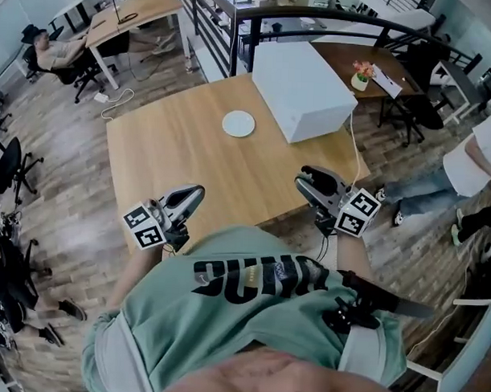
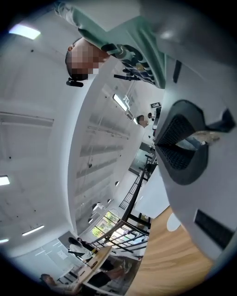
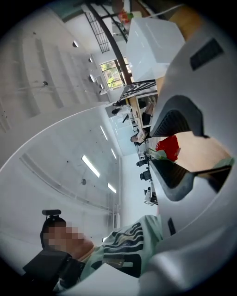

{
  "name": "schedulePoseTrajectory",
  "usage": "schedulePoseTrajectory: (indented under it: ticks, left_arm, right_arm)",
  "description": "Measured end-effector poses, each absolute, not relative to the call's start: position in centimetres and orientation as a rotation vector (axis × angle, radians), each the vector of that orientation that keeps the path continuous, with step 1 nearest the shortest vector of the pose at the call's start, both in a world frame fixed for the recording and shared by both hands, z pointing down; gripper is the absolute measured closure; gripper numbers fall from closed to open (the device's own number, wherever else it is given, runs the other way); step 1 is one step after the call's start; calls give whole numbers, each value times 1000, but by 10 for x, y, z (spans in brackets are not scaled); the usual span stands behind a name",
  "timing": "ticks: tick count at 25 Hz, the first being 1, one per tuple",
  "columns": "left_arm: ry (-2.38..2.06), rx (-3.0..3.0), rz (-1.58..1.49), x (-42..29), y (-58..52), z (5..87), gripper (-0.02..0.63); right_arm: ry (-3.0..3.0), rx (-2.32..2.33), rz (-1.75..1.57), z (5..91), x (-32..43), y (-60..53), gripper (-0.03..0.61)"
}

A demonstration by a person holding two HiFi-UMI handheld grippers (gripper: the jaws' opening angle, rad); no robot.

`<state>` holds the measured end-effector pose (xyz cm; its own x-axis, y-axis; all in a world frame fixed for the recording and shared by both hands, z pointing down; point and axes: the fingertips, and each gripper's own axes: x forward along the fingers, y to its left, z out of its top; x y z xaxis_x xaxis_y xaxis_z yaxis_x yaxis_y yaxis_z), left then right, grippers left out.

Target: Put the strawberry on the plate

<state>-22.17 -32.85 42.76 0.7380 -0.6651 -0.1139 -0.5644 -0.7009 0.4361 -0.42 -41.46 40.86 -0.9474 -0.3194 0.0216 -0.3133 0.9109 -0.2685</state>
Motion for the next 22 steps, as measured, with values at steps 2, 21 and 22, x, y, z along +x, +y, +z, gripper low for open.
schedulePoseTrajectory:
  ticks: [2,21,22]
  left_arm:
    - [-971,2536,-401,-249,-342,430,611]
    - [-1342,2292,-371,-302,-455,498,611]
    - [-1372,2255,-382,-295,-466,500,611]
  right_arm:
    - [3061,-491,-459,404,-33,-433,419]
    - [3260,51,-517,476,-143,-577,419]
    - [3256,80,-537,482,-138,-588,419]
